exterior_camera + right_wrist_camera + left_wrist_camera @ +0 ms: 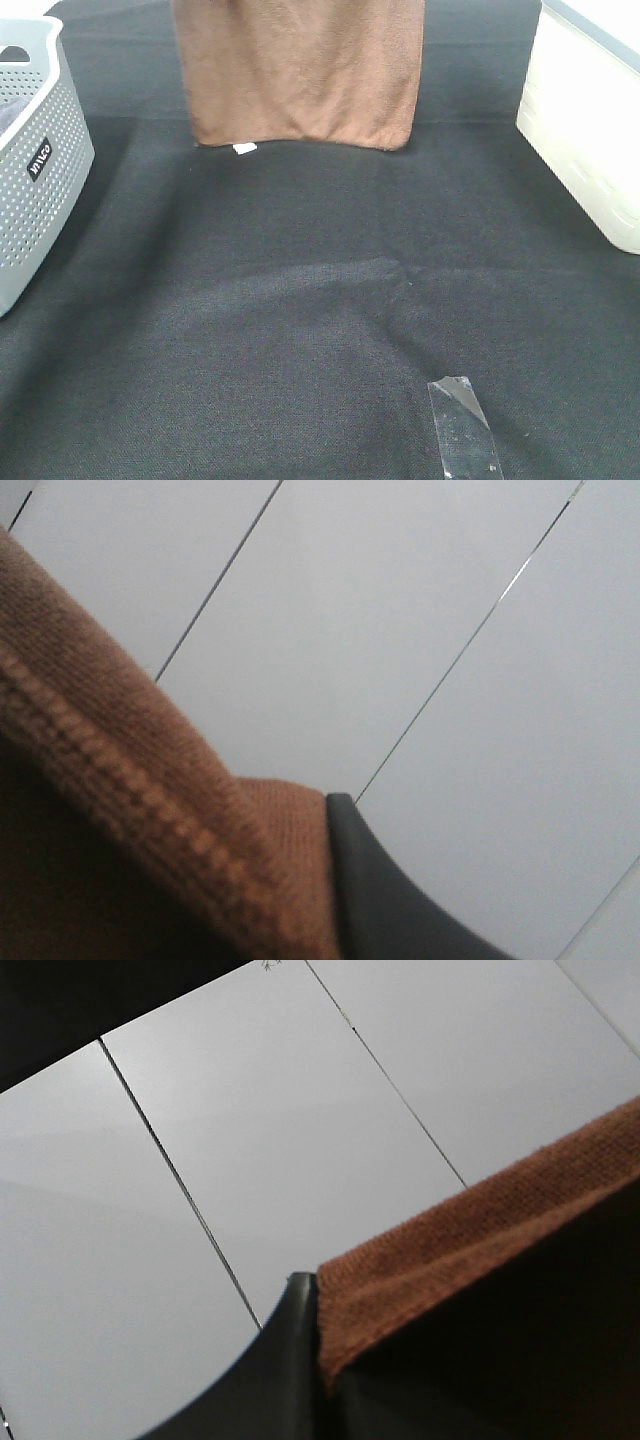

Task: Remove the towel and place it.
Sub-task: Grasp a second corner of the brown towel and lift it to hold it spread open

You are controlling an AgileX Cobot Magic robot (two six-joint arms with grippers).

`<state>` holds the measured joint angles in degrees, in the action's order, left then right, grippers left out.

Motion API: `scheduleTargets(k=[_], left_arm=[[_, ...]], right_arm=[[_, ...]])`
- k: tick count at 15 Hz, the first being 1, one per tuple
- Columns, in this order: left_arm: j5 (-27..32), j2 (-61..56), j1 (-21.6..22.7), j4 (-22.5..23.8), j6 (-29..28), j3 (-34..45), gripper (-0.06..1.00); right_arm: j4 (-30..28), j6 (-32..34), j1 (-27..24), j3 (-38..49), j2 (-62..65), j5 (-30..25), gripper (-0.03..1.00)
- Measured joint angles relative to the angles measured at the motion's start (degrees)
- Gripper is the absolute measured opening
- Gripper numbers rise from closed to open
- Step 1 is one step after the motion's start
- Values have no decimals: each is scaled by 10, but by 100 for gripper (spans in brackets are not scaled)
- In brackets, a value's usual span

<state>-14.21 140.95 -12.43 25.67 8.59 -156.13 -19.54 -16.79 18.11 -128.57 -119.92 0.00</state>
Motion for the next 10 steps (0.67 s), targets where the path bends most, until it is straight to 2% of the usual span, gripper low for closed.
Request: scheduleTargets(k=[4, 7, 8, 10], left_arm=[[26, 1, 0, 1, -7, -1, 0], [91, 1, -3, 1, -37, -2, 0], [205, 1, -22, -11, -53, -3, 0], [350, 2, -49, -47, -41, -3, 0]], right_arm=[[1, -1, -2, 1, 0, -17, 0], [37, -1, -7, 5, 0, -36, 0], [76, -1, -7, 5, 0, -96, 0], [117, 15, -10, 5, 0, -214, 0]])
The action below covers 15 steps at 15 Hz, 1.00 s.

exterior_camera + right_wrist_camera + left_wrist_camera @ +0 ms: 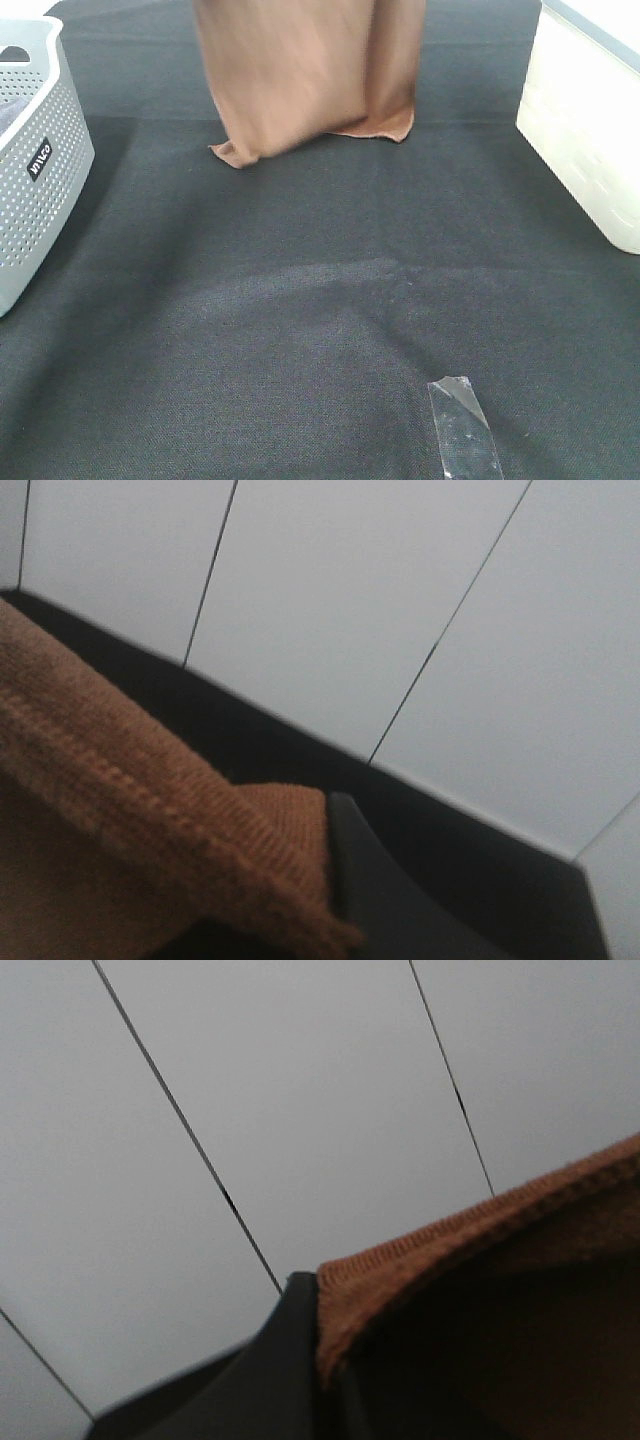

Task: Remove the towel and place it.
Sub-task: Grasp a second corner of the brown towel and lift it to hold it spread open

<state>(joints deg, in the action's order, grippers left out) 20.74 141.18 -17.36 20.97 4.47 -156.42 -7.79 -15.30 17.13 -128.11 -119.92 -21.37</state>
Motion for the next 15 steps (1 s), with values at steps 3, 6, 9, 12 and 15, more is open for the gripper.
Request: scheduleTargets(k=[3, 6, 9, 12, 15], left_arm=[[241, -1, -38, -41, 45, 0, 0], [386, -13, -65, -87, 80, 0, 0], [477, -28, -74, -168, 83, 0, 0], [488, -38, -74, -223, 61, 0, 0], [489, -51, -74, -278, 41, 9, 0]], right_arm=[[18, 40, -2, 2, 7, -186, 0], [19, 45, -2, 2, 41, -321, 0], [15, 45, -2, 2, 60, -409, 0], [7, 47, -2, 2, 65, -477, 0], [14, 57, -3, 10, 76, -482, 0]])
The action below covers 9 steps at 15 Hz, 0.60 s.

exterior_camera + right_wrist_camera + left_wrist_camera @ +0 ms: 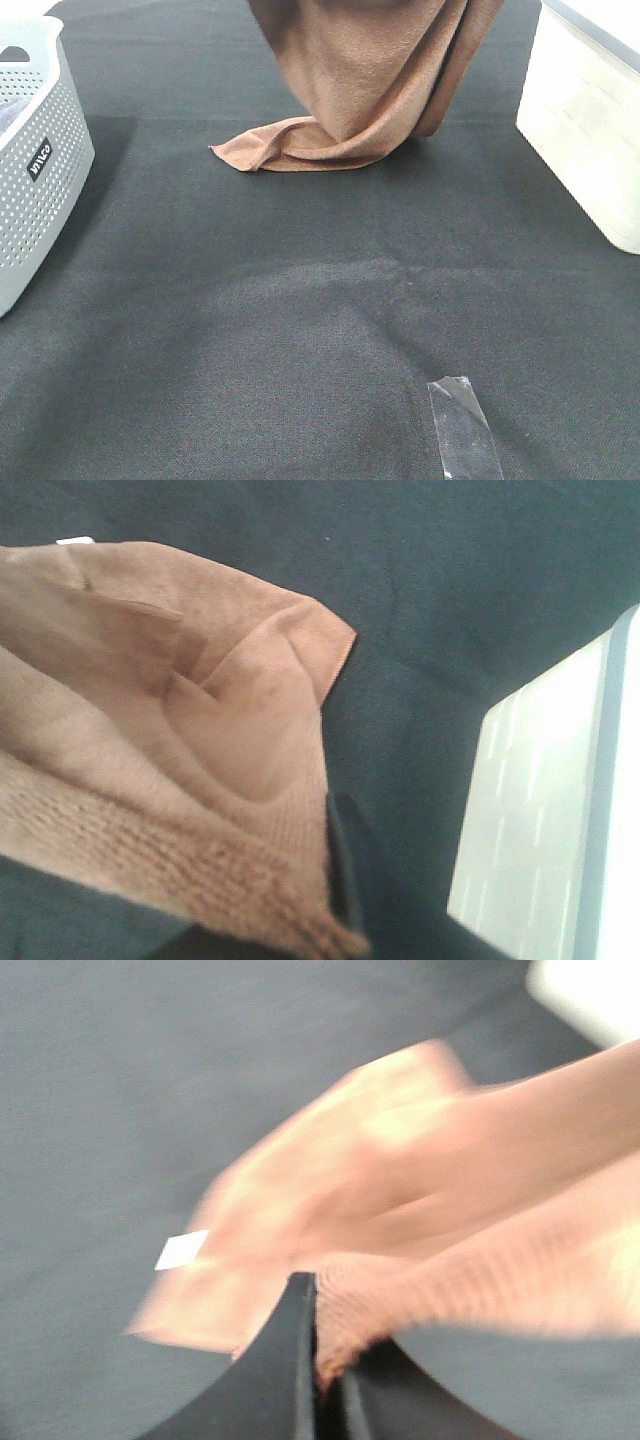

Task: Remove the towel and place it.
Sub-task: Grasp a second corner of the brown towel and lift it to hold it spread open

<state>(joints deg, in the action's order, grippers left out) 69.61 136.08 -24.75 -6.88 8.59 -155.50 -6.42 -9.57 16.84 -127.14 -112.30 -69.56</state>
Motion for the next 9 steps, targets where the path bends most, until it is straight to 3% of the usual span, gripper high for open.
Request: scheduleTargets(k=[2, 6, 7, 8, 9], left_arm=[[0, -48, 0, -30, -5, 89, 0], [-2, -227, 0, -36, 9, 385, 0], [-2, -248, -1, -38, 15, 423, 0], [-4, -319, -3, -42, 33, 523, 0], [-5, -344, -3, -42, 36, 555, 0]], right_arm=[[24, 2, 0, 50, 60, 0, 0], [38, 16, 0, 199, 174, -2, 0], [42, 17, 0, 214, 186, -3, 0], [64, 28, 0, 268, 219, -5, 0], [79, 30, 0, 300, 241, -5, 0]])
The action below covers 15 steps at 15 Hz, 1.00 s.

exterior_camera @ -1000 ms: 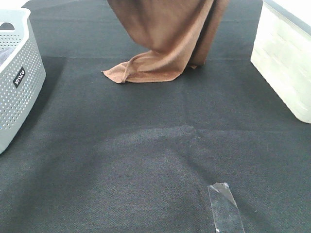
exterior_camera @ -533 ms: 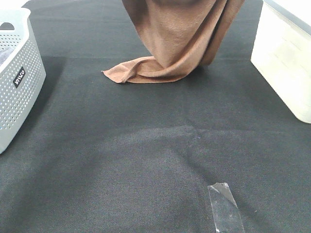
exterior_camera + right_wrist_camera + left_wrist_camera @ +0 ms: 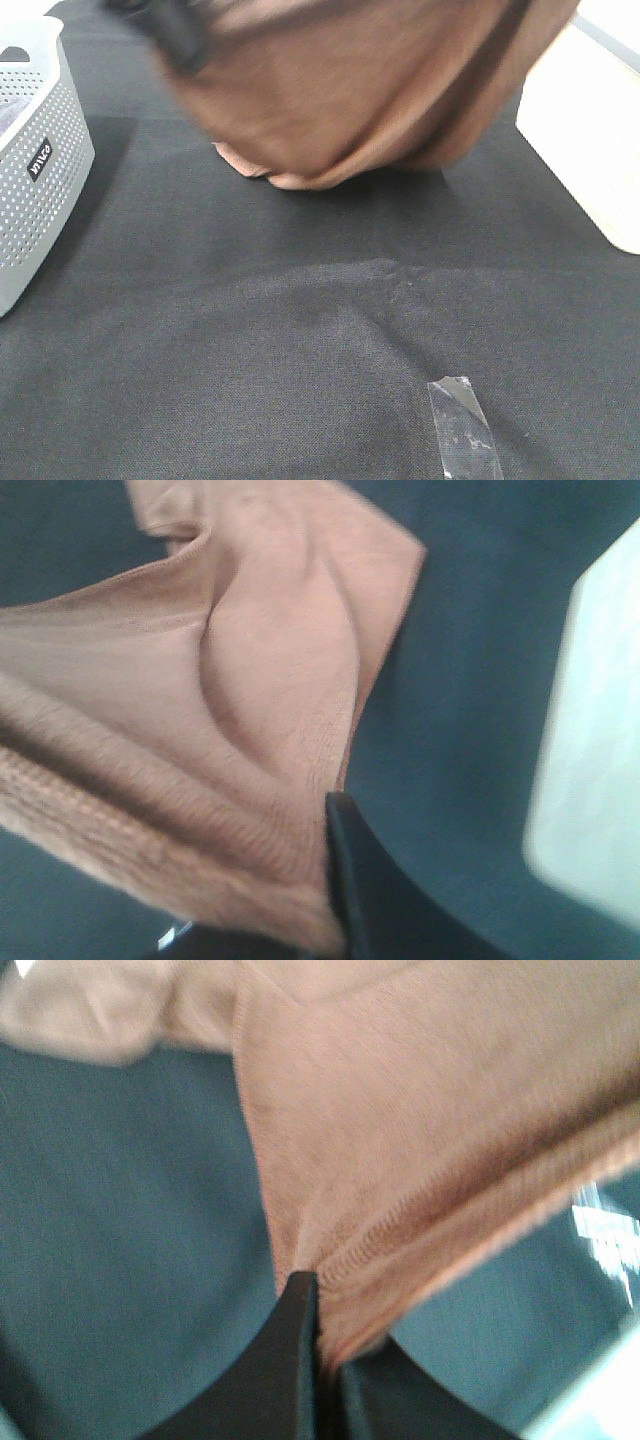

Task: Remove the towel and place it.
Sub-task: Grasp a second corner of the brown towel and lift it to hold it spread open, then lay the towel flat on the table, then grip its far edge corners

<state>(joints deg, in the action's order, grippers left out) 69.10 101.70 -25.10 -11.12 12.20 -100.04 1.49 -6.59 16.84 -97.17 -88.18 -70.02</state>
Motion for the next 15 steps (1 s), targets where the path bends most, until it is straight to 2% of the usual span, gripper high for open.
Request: scheduleTargets(k=[2, 3, 4, 8, 11, 15], left_arm=[[-9, -111, -1, 26, 5, 125, 0], [-14, -128, -1, 30, 5, 148, 0], [-22, -198, -3, 46, 5, 205, 0], [-42, -355, -6, 44, -11, 325, 0], [-44, -405, -6, 45, -14, 398, 0], [-45, -409, -6, 6, -10, 472, 0]], right_arm=[[29, 1, 5, 66, 48, 0, 0], [34, 1, 6, 83, 56, 0, 0], [50, 1, 7, 125, 83, 1, 0], [91, 5, 12, 199, 132, 2, 0], [127, 11, 12, 248, 175, 2, 0], [140, 13, 12, 353, 234, 3, 0]])
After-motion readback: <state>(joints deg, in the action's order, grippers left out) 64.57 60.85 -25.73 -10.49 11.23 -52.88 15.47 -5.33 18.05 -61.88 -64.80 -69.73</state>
